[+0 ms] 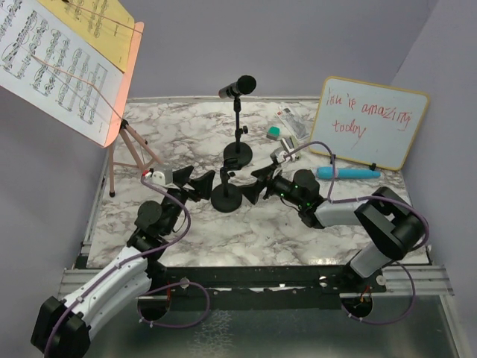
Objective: Pack up the instrument practice props
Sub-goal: Move the microphone stand to the center of the board.
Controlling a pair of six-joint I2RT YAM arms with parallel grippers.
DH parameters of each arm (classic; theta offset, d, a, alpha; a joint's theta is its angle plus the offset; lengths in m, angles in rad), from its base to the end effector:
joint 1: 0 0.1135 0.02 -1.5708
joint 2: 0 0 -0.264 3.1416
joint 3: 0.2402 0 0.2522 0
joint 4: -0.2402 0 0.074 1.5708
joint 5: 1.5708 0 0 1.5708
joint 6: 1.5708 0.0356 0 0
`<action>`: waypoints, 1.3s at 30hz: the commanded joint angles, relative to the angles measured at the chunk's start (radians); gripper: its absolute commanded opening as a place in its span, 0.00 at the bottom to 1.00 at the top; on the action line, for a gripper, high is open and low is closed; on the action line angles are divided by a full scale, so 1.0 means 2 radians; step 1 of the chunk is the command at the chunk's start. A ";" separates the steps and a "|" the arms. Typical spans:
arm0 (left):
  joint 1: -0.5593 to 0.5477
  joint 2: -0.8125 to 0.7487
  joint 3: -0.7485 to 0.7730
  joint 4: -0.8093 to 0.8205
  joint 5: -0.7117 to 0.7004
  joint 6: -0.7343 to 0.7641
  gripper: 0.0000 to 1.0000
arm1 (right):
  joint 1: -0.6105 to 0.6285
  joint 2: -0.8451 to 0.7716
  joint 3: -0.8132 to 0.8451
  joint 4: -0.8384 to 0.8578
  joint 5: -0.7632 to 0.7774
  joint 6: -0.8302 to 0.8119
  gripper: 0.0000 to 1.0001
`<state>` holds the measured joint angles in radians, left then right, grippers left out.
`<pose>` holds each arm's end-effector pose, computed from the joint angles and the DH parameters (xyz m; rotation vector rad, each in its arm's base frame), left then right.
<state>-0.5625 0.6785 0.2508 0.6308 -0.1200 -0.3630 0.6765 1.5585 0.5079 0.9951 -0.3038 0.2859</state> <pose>0.1455 -0.0867 0.2542 0.0368 1.4031 -0.6914 0.2260 0.1951 0.1888 -0.5710 1.6188 0.9743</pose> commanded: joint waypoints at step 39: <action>-0.008 -0.147 -0.062 -0.125 -0.150 -0.046 0.99 | 0.046 0.073 -0.039 0.178 0.257 -0.037 0.08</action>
<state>-0.5716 0.3977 0.1173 0.3931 -0.4118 -0.4530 0.8093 1.7908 0.4938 1.3724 0.0231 0.2359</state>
